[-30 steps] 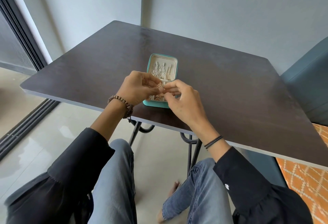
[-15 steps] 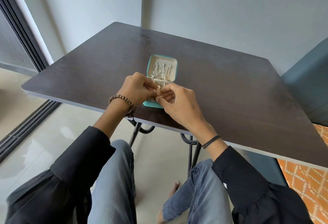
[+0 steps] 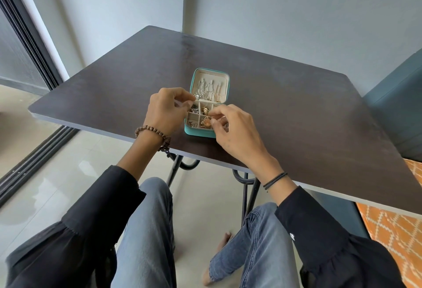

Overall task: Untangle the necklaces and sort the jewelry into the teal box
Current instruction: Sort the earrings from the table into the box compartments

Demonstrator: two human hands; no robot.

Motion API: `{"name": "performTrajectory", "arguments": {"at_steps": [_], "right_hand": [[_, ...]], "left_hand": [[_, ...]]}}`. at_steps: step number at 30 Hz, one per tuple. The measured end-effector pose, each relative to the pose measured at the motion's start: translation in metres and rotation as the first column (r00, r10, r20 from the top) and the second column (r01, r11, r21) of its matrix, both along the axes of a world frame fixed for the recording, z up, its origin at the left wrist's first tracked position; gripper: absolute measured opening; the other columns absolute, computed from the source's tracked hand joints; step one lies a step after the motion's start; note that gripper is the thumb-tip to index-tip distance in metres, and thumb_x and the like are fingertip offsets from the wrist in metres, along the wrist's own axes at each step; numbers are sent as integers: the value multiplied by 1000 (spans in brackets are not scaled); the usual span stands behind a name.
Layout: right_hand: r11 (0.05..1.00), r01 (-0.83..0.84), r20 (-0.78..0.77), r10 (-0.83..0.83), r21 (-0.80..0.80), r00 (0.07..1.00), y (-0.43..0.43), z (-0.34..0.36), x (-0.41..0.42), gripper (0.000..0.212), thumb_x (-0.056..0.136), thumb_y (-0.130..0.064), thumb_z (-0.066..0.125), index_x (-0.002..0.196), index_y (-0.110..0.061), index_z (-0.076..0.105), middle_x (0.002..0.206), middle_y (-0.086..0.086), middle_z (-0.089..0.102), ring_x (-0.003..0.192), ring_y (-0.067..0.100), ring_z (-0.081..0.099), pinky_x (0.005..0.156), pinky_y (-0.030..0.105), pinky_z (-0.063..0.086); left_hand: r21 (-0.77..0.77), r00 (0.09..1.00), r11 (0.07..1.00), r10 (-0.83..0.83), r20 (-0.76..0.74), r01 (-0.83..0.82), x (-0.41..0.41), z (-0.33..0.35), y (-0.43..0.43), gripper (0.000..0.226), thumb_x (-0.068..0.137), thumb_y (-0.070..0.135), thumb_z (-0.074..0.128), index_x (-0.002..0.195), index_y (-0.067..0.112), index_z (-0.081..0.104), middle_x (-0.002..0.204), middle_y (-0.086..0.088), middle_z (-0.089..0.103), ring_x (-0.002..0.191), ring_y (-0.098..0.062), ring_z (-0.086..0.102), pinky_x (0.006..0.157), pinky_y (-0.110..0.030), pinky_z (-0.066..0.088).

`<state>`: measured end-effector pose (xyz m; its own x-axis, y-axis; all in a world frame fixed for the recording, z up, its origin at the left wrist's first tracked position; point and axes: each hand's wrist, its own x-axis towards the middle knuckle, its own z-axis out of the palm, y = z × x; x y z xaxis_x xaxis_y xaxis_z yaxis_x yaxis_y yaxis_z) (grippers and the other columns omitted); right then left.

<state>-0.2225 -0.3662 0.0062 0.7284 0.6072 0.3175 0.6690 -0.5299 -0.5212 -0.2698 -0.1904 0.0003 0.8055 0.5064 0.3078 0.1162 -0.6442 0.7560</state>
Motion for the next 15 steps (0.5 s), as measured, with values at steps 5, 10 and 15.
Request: {"name": "performTrajectory", "arguments": {"at_steps": [5, 10, 15], "right_hand": [[995, -25, 19, 27, -94, 999, 2, 0, -2, 25, 98, -7, 56, 112, -9, 76, 124, 9, 62, 111, 22, 61, 90, 27, 55], [980, 3, 35, 4, -200, 999, 5, 2, -5, 30, 101, -10, 48, 117, -9, 73, 129, 9, 56, 122, 23, 48, 92, 38, 56], [970, -19, -4, 19, -241, 1000, 6, 7, -2, 31, 102, -11, 46, 119, -9, 73, 133, 6, 52, 125, 24, 41, 96, 43, 54]], "left_hand": [[-23, 999, 999, 39, -8, -39, -3, -6, 3, 15, 94, 19, 64, 104, 18, 75, 95, 5, 70, 77, -3, 60, 61, -7, 41], [-84, 1000, 996, 13, -28, -15, -8, -11, 7, 21, 96, 22, 61, 114, 15, 70, 106, 3, 68, 87, -14, 65, 74, -28, 56], [-163, 993, 985, -78, -93, 62, -8, -16, 7, 26, 98, 25, 58, 120, 15, 66, 110, 3, 67, 97, -14, 65, 60, -19, 51]]}}
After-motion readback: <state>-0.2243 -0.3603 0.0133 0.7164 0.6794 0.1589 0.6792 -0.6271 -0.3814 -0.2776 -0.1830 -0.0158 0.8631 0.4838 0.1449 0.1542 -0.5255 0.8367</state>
